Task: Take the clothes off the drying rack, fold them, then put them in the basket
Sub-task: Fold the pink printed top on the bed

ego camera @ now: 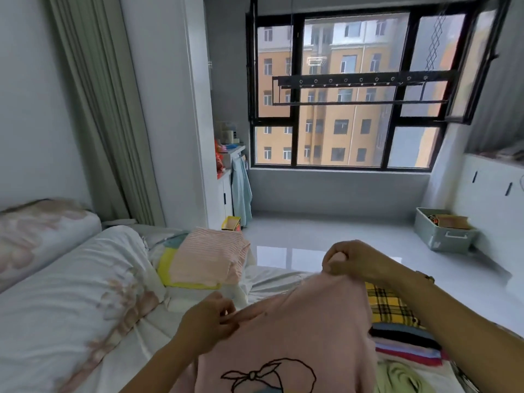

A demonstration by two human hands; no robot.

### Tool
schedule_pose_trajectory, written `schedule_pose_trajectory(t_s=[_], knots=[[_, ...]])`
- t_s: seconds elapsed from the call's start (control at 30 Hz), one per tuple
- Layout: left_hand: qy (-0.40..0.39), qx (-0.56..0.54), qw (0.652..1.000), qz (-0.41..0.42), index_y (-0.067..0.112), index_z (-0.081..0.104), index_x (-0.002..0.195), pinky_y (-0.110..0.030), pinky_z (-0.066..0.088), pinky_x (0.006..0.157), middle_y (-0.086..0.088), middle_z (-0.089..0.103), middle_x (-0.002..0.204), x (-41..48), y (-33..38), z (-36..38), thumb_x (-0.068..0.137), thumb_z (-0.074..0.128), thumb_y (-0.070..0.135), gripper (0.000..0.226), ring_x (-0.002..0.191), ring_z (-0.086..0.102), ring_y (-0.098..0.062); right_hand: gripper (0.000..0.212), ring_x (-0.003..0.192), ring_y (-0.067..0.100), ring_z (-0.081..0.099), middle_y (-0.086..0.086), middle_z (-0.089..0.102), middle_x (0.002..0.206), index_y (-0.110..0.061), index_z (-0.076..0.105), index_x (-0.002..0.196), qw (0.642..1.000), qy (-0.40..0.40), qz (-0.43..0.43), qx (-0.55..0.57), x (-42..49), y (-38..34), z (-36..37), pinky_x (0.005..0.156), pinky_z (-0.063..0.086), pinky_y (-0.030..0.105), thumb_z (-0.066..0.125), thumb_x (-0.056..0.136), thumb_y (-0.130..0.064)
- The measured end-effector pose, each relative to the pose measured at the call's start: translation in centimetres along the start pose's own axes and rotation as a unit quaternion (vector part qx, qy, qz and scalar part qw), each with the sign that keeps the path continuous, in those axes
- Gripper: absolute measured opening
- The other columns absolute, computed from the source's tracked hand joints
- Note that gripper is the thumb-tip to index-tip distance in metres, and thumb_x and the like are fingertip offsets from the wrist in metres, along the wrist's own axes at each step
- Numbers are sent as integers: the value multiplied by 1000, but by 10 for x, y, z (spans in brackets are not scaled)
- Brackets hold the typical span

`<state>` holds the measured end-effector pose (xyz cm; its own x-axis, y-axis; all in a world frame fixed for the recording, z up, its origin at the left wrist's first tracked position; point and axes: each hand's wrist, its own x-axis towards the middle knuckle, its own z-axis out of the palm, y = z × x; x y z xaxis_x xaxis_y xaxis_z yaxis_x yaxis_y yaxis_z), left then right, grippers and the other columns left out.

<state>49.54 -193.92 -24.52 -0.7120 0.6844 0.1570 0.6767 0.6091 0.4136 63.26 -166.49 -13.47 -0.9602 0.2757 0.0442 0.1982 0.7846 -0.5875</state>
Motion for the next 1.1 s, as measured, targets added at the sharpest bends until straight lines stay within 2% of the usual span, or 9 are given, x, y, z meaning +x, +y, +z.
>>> schedule_pose_trajectory(t_s=[0.07, 0.27, 0.37, 0.43, 0.6, 0.8, 0.93, 1.03, 1.1], knots=[[24, -7, 1000, 19, 49, 46, 74, -14, 32, 56, 14, 42, 77, 7, -20, -8, 67, 49, 35, 17, 61, 43, -1, 13, 87, 4, 56, -13, 63, 90, -26, 66, 80, 999, 48, -5, 1, 2, -6, 2, 68, 39, 14, 58, 88, -19], [59, -229, 967, -93, 15, 50, 71, -14, 35, 56, 2, 53, 66, 26, -59, -34, 66, 74, 28, 28, 61, 48, -13, 13, 78, 2, 54, -9, 63, 85, -19, 63, 79, 946, 282, 9, 160, 5, -18, -19, 65, 39, 18, 57, 90, -16], [4, -396, 911, -116, 8, 55, 69, -27, 39, 63, -3, 54, 63, 34, -65, -43, 50, 71, 37, 38, 66, 48, -18, 18, 74, 0, 50, -12, 58, 80, -23, 57, 76, 945, 291, -5, 149, 9, -18, -28, 62, 38, 10, 55, 92, -14], [-30, -422, 901, -94, 12, 54, 67, -27, 37, 64, 0, 53, 62, 40, -55, -48, 57, 69, 35, 29, 67, 46, -17, 18, 73, 0, 49, -10, 56, 79, -21, 55, 77, 942, 295, -19, 157, 13, -15, -34, 57, 36, 4, 54, 93, -13], [-21, -442, 895, -64, 14, 50, 72, -24, 34, 55, -2, 50, 67, 58, -15, -64, 65, 67, 40, 32, 66, 46, -16, 8, 76, -2, 47, -11, 53, 82, -10, 54, 91, 932, 328, -19, 150, 23, 3, -59, 64, 35, 14, 50, 95, -14], [-128, -234, 964, -9, 7, 59, 98, -25, 45, 70, -2, 60, 86, 68, -2, -100, 61, 78, 35, 50, 77, 55, -10, 15, 82, 12, 49, -4, 54, 87, -20, 55, 82, 931, 269, -12, 246, 26, 30, -76, 68, 38, 24, 50, 95, -17], [-81, -87, 992, -32, 6, 59, 92, -26, 36, 65, -3, 56, 81, 71, -6, -113, 66, 69, 42, 46, 71, 48, -10, 12, 87, 8, 57, -5, 64, 95, -20, 66, 92, 971, 120, 1, 206, 18, 39, -82, 72, 43, 22, 56, 92, -28], [1, -141, 988, -56, 8, 55, 76, -27, 30, 60, 0, 49, 69, 75, -1, -120, 76, 76, 23, 25, 66, 43, -13, 17, 89, 10, 64, -8, 69, 94, -22, 71, 95, 991, 20, 24, 129, 16, 44, -77, 74, 48, 22, 65, 84, -33], [8, -185, 981, -53, 12, 51, 69, -26, 29, 57, 5, 46, 60, 77, 2, -126, 75, 78, 19, 28, 62, 42, -13, 19, 83, 15, 66, -2, 72, 86, -17, 74, 86, 989, 23, 26, 142, 16, 47, -74, 71, 49, 23, 70, 78, -34]])
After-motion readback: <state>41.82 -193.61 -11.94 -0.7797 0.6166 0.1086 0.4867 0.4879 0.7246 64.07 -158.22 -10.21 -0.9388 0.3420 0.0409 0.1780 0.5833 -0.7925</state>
